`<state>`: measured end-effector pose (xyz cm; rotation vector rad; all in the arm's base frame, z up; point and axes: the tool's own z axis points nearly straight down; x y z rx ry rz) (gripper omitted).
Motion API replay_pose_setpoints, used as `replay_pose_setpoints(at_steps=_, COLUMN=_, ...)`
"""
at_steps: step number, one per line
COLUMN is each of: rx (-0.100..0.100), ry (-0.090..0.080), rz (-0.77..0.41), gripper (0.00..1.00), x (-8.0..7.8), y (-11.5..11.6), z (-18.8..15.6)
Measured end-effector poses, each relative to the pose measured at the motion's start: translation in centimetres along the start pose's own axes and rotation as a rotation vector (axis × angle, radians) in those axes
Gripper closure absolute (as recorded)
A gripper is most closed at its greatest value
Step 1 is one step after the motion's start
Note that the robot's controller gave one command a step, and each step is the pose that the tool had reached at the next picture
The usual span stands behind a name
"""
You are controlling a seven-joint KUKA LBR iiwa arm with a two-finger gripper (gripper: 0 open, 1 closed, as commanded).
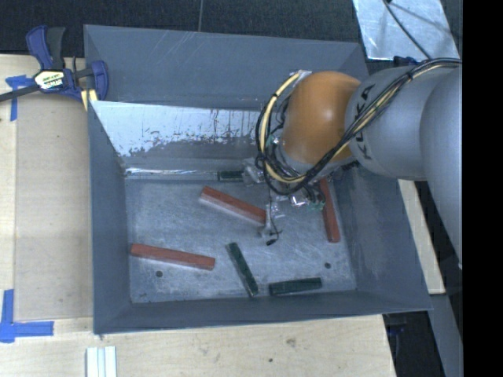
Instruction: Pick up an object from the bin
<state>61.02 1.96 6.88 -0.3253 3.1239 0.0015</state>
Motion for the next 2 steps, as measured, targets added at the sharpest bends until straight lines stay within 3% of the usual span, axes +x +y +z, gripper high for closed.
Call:
replay_pose_setpoints(at_steps=1, rx=0.001, ry=-0.005, rz=0.001, gripper=1.00, x=-0.1, y=0.0, z=-0.3)
replay_pose_setpoints(at_steps=2, rx=0.002, ry=-0.003, rz=-0.028, gripper=1.00, x=1.1, y=1.2, z=-13.2)
